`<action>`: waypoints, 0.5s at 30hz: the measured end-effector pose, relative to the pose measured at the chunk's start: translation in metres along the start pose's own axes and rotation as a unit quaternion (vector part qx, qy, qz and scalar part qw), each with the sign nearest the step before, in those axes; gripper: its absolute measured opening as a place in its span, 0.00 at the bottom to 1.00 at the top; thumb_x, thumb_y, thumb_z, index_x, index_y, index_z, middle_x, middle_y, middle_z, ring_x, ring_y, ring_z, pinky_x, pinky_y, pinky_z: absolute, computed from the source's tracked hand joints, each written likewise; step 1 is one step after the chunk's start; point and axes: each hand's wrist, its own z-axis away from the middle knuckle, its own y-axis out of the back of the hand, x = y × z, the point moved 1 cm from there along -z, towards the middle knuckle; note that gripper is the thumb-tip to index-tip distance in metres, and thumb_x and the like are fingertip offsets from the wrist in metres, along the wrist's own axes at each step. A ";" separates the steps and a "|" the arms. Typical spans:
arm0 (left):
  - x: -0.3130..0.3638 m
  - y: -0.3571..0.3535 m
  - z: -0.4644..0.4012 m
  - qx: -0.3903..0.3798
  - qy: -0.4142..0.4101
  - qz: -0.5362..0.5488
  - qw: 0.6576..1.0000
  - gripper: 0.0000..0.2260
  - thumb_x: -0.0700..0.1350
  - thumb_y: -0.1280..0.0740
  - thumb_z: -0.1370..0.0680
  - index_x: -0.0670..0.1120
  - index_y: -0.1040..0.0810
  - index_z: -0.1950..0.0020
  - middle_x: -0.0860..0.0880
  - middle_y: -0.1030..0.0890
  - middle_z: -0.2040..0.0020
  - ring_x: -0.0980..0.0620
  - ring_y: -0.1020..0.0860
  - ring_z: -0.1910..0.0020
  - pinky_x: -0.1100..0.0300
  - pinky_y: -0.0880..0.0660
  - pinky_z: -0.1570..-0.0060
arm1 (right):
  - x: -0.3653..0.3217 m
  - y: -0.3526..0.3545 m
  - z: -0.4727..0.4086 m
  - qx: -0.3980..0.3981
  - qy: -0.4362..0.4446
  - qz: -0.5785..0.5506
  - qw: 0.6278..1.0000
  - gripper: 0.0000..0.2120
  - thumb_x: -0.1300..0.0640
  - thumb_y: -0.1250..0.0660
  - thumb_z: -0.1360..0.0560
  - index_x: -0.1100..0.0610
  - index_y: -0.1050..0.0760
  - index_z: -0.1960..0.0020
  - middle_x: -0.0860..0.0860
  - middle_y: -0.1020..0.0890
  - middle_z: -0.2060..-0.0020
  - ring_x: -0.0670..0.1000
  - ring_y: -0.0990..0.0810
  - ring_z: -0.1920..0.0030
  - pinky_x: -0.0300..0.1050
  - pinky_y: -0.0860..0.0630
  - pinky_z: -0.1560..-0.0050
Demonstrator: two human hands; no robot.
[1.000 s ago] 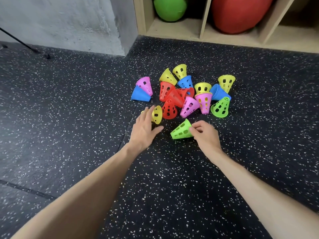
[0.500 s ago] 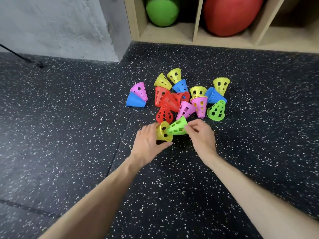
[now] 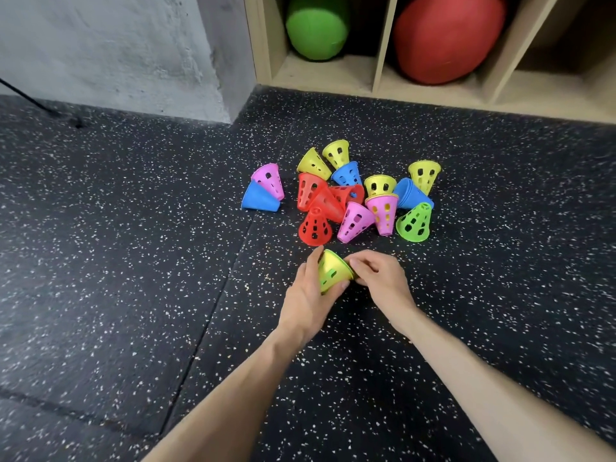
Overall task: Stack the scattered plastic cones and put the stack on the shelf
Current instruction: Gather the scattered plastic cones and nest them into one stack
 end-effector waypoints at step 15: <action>-0.006 -0.012 -0.010 0.075 0.009 -0.008 0.997 0.31 0.68 0.39 0.21 0.59 0.47 0.23 0.51 0.22 0.43 0.49 0.23 0.46 0.48 0.25 0.44 | -0.017 0.022 -0.071 -0.020 0.031 0.178 0.983 0.29 0.61 0.33 0.22 0.45 0.33 0.24 0.48 0.38 0.21 0.50 0.41 0.21 0.47 0.38 0.28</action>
